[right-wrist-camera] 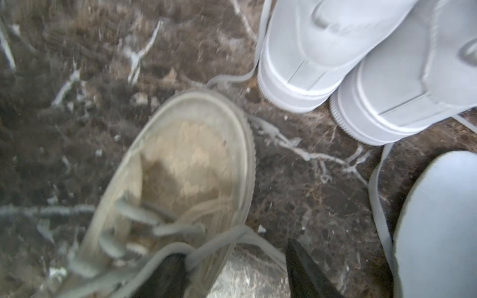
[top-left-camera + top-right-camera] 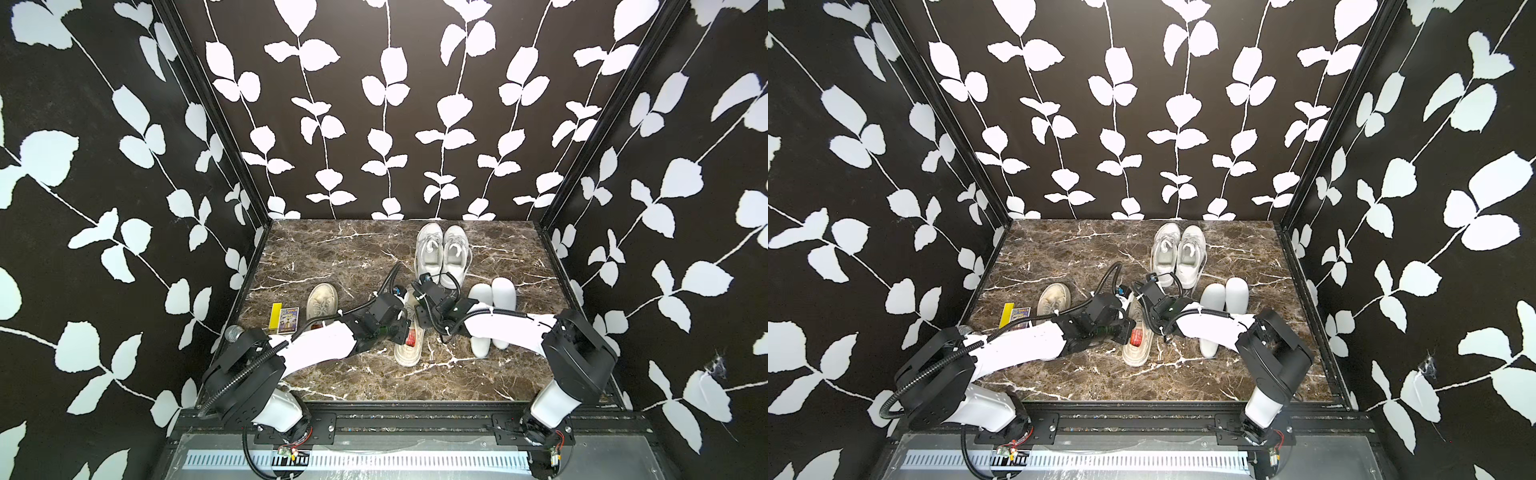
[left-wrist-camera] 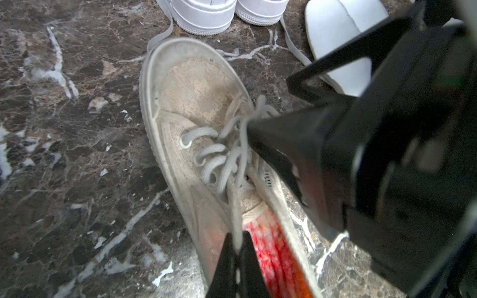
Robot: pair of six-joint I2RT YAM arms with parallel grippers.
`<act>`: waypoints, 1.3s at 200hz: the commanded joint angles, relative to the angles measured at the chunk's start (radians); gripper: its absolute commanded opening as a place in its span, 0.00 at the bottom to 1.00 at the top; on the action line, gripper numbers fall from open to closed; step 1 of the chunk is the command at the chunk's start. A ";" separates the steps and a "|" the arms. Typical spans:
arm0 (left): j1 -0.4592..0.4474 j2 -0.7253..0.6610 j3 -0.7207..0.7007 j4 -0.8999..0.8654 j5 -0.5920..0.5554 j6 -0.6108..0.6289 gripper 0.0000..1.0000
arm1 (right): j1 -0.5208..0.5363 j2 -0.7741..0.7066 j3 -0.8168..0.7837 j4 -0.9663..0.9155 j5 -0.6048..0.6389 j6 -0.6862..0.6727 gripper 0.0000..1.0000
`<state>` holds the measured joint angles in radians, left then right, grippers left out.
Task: Remove the insole from the shoe
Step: Untie the shoelace on the shoe.
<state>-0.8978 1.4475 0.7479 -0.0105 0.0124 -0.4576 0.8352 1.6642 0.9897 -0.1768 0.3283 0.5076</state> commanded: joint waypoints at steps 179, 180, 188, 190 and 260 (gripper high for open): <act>-0.005 -0.099 -0.049 0.070 0.077 0.028 0.00 | -0.127 0.190 0.270 0.201 -0.004 0.134 0.90; -0.005 -0.099 -0.050 0.070 0.077 0.028 0.00 | -0.128 0.190 0.271 0.201 -0.004 0.133 0.90; -0.004 -0.103 -0.051 0.069 0.074 0.028 0.00 | -0.136 0.190 0.283 0.198 -0.009 0.129 0.91; -0.004 -0.104 -0.053 0.068 0.074 0.028 0.00 | -0.136 0.190 0.285 0.194 -0.009 0.128 0.91; -0.005 -0.104 -0.048 0.068 0.044 0.021 0.00 | -0.138 0.022 0.157 0.120 -0.066 0.110 0.89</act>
<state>-0.8970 1.3853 0.6971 0.0196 0.0696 -0.4400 0.6907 1.7958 1.2236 -0.0246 0.3008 0.6178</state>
